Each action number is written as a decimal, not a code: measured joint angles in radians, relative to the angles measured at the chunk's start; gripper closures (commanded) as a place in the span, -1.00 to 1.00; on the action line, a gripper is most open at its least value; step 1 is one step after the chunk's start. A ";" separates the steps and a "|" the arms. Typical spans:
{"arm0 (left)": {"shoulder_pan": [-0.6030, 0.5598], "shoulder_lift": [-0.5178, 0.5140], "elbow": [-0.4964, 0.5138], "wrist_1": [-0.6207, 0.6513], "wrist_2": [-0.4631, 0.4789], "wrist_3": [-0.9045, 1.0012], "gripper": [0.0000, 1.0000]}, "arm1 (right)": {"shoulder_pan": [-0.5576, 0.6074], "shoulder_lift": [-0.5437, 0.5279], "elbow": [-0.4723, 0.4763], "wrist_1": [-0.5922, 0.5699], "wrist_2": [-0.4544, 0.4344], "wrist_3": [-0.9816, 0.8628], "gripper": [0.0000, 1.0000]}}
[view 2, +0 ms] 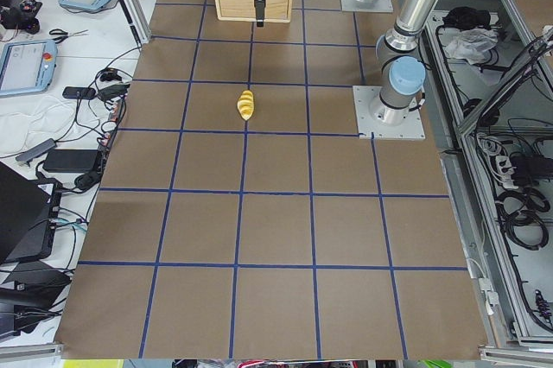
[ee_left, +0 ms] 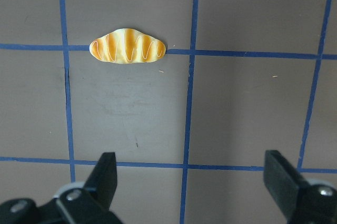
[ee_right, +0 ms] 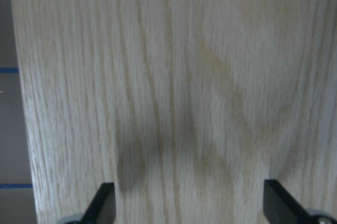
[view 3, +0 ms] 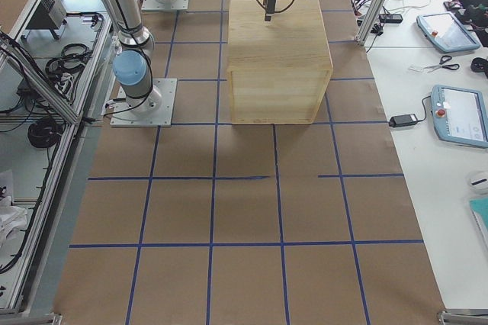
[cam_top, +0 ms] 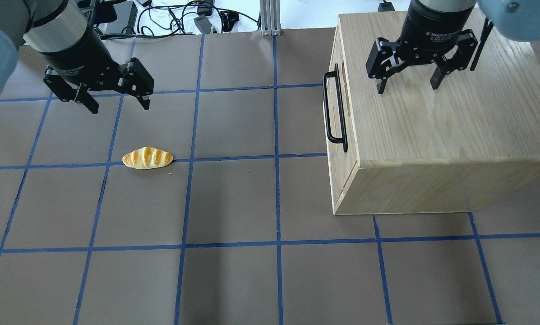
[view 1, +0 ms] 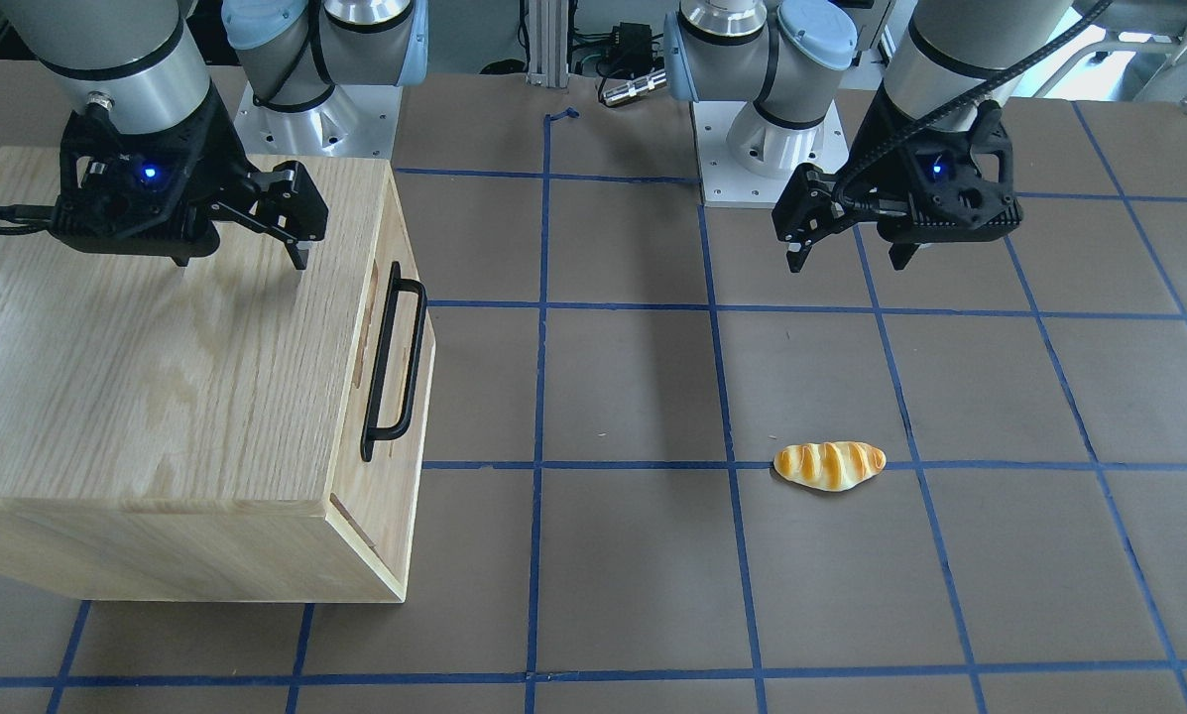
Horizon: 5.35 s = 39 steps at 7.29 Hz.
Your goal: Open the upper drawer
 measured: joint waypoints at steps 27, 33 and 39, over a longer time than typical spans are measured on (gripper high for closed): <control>-0.346 -0.232 0.013 0.443 -0.270 -0.335 -1.00 | 0.000 0.000 0.000 0.000 0.000 0.000 -1.00; -0.412 -0.299 0.013 0.531 -0.270 -0.380 -1.00 | 0.000 0.000 0.000 0.000 0.000 0.001 -1.00; -0.431 -0.314 0.013 0.557 -0.272 -0.383 -1.00 | 0.000 0.000 0.001 0.000 0.000 0.000 -1.00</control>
